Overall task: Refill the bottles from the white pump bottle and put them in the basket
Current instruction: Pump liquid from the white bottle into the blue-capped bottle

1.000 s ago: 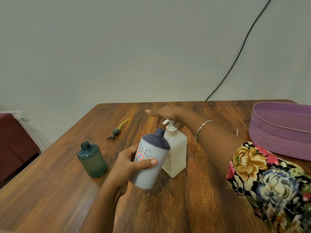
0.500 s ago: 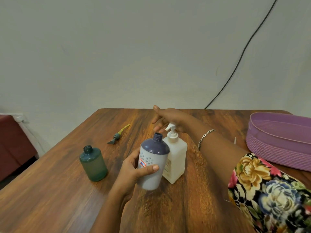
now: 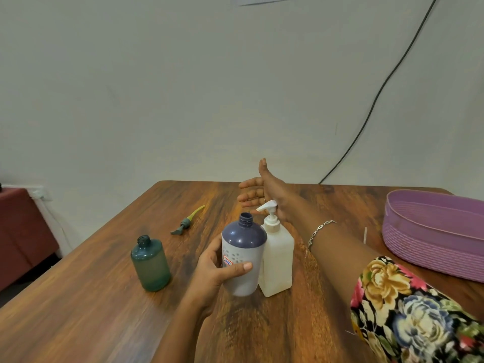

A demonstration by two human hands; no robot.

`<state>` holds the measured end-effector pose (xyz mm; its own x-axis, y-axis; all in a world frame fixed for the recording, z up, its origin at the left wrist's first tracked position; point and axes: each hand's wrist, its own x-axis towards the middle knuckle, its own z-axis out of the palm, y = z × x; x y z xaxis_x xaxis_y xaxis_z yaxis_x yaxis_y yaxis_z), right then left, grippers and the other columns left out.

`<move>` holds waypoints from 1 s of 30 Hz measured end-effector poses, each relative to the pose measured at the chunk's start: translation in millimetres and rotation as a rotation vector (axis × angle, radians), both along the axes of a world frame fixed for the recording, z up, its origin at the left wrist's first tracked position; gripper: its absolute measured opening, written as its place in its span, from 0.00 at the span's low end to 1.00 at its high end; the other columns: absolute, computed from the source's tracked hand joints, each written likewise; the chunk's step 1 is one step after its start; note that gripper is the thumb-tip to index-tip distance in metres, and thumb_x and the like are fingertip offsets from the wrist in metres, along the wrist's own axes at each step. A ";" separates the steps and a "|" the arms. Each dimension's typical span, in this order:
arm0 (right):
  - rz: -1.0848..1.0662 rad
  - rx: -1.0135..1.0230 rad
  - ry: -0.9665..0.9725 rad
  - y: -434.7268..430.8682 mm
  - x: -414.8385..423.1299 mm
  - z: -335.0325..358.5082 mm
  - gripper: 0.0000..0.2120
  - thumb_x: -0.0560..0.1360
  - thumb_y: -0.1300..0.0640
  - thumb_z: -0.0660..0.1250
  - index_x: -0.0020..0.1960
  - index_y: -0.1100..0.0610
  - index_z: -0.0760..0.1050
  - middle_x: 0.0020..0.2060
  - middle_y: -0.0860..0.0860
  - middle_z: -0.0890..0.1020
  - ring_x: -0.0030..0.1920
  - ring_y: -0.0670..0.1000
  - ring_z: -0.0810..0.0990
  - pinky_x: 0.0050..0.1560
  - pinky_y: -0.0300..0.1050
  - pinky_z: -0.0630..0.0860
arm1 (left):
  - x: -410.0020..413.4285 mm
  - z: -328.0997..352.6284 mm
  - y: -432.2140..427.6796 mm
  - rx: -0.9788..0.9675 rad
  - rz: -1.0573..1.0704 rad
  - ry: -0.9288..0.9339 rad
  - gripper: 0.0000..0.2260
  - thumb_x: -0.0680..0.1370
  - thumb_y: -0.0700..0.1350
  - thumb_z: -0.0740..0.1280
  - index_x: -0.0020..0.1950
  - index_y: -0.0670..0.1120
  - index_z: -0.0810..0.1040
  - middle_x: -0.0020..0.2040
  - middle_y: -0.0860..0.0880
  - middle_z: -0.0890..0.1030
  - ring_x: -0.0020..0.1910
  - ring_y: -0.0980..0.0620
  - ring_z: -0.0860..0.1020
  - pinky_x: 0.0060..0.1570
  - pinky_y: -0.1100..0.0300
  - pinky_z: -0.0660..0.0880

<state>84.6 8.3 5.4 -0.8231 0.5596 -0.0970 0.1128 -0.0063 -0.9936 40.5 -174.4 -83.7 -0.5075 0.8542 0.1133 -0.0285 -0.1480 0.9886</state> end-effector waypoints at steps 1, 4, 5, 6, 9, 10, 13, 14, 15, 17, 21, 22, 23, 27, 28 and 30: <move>-0.002 0.001 0.011 0.2 0.5 0.5 0.36 0.74 0.29 0.45 0.49 0.57 0.78 0.42 0.57 0.84 0.47 0.57 0.82 0.57 0.56 0.75 | -0.2 1.1 0.4 0.007 -0.002 -0.001 0.37 0.54 0.46 0.77 0.63 0.49 0.72 0.52 0.51 0.83 0.51 0.53 0.81 0.44 0.63 0.78; -0.011 0.072 0.035 -1.0 5.5 6.5 0.35 0.75 0.31 0.44 0.52 0.57 0.78 0.44 0.58 0.83 0.45 0.55 0.82 0.50 0.49 0.77 | 0.8 4.9 0.9 0.024 0.001 0.007 0.37 0.54 0.47 0.77 0.63 0.50 0.72 0.52 0.52 0.83 0.53 0.52 0.80 0.44 0.64 0.77; -0.013 0.143 0.027 -1.8 7.0 10.9 0.35 0.76 0.33 0.43 0.54 0.57 0.77 0.45 0.57 0.82 0.45 0.54 0.81 0.49 0.46 0.76 | 0.9 6.3 0.5 0.033 0.007 0.008 0.37 0.54 0.47 0.77 0.63 0.50 0.72 0.52 0.53 0.83 0.52 0.53 0.81 0.44 0.64 0.77; -0.010 0.218 0.017 -2.1 8.8 15.2 0.35 0.77 0.34 0.42 0.56 0.57 0.77 0.47 0.57 0.82 0.48 0.54 0.81 0.50 0.45 0.75 | 0.5 7.3 0.8 0.039 0.014 0.009 0.37 0.54 0.47 0.77 0.62 0.51 0.72 0.51 0.53 0.83 0.51 0.54 0.81 0.43 0.65 0.77; 0.006 0.387 0.001 -3.8 14.5 27.2 0.33 0.79 0.37 0.41 0.62 0.56 0.74 0.56 0.58 0.79 0.59 0.55 0.76 0.61 0.49 0.69 | -0.2 11.9 0.8 0.056 0.025 0.024 0.36 0.54 0.48 0.76 0.61 0.52 0.73 0.51 0.54 0.83 0.50 0.55 0.81 0.42 0.65 0.77; 0.001 0.434 0.002 -4.8 17.0 29.7 0.31 0.79 0.38 0.41 0.64 0.56 0.73 0.58 0.57 0.78 0.61 0.55 0.74 0.63 0.50 0.67 | -0.3 12.6 1.0 0.060 0.030 0.027 0.36 0.54 0.48 0.76 0.61 0.51 0.72 0.51 0.54 0.83 0.50 0.55 0.81 0.43 0.65 0.77; -0.059 0.565 0.065 -10.5 25.1 32.8 0.27 0.80 0.42 0.43 0.66 0.57 0.70 0.61 0.56 0.75 0.64 0.53 0.71 0.62 0.44 0.64 | -0.6 15.3 0.1 0.075 0.048 0.036 0.36 0.54 0.49 0.77 0.61 0.51 0.73 0.52 0.53 0.83 0.51 0.54 0.81 0.43 0.65 0.78; -0.085 0.589 0.108 -14.4 28.6 33.3 0.26 0.80 0.43 0.45 0.65 0.57 0.70 0.61 0.55 0.76 0.64 0.53 0.72 0.59 0.41 0.65 | -1.3 16.7 -0.6 0.081 0.050 0.039 0.36 0.54 0.48 0.77 0.61 0.51 0.73 0.52 0.53 0.83 0.51 0.54 0.81 0.44 0.64 0.77; -0.103 0.598 0.156 -19.3 31.7 32.9 0.24 0.80 0.44 0.47 0.65 0.57 0.70 0.60 0.54 0.76 0.63 0.52 0.72 0.57 0.38 0.66 | -2.1 18.1 -1.2 0.088 0.049 0.043 0.36 0.55 0.48 0.77 0.62 0.51 0.73 0.52 0.53 0.83 0.51 0.54 0.81 0.44 0.64 0.77; -0.104 0.565 0.248 -33.3 37.3 29.3 0.24 0.78 0.42 0.51 0.64 0.57 0.70 0.59 0.51 0.76 0.62 0.48 0.72 0.55 0.33 0.66 | -3.1 21.4 -3.8 0.100 0.050 0.050 0.35 0.55 0.48 0.77 0.62 0.51 0.73 0.52 0.52 0.83 0.52 0.53 0.80 0.44 0.63 0.78; -0.064 0.466 0.323 -62.5 41.7 12.2 0.27 0.72 0.41 0.57 0.65 0.54 0.69 0.60 0.47 0.74 0.62 0.44 0.71 0.53 0.28 0.68 | -4.7 21.3 -10.6 0.127 0.074 0.051 0.35 0.56 0.48 0.77 0.63 0.49 0.73 0.54 0.50 0.82 0.54 0.51 0.80 0.47 0.61 0.78; -0.060 0.462 0.319 -68.4 42.0 7.2 0.25 0.74 0.44 0.59 0.67 0.54 0.68 0.63 0.48 0.73 0.63 0.44 0.70 0.54 0.29 0.68 | -5.1 21.3 -12.6 0.130 0.079 0.054 0.35 0.57 0.48 0.77 0.63 0.49 0.73 0.54 0.50 0.82 0.54 0.50 0.80 0.47 0.60 0.78; -0.062 0.482 0.310 -72.9 42.0 2.0 0.25 0.75 0.47 0.61 0.69 0.54 0.66 0.65 0.49 0.71 0.64 0.44 0.69 0.55 0.29 0.69 | -5.5 21.3 -14.0 0.132 0.081 0.059 0.35 0.57 0.48 0.77 0.63 0.49 0.73 0.55 0.50 0.82 0.55 0.50 0.79 0.48 0.60 0.78; -0.070 0.700 0.265 -90.9 38.4 -12.0 0.32 0.70 0.43 0.65 0.71 0.52 0.62 0.67 0.46 0.68 0.62 0.40 0.67 0.56 0.29 0.66 | -9.6 21.8 -19.5 0.157 0.091 0.073 0.34 0.60 0.46 0.76 0.65 0.48 0.72 0.57 0.48 0.81 0.56 0.48 0.79 0.51 0.58 0.78; -0.068 0.718 0.268 -93.9 37.4 -13.3 0.34 0.69 0.41 0.64 0.71 0.52 0.63 0.67 0.46 0.69 0.60 0.39 0.68 0.54 0.26 0.67 | -10.6 21.8 -20.3 0.161 0.094 0.070 0.34 0.60 0.46 0.76 0.65 0.48 0.72 0.57 0.47 0.81 0.56 0.47 0.79 0.53 0.56 0.78; -0.057 0.697 0.279 -97.9 33.6 -17.3 0.35 0.67 0.40 0.65 0.70 0.52 0.63 0.66 0.47 0.70 0.59 0.40 0.69 0.53 0.25 0.68 | -13.4 19.5 -23.0 0.169 0.105 0.058 0.34 0.60 0.46 0.76 0.65 0.48 0.72 0.58 0.47 0.80 0.57 0.47 0.79 0.54 0.55 0.78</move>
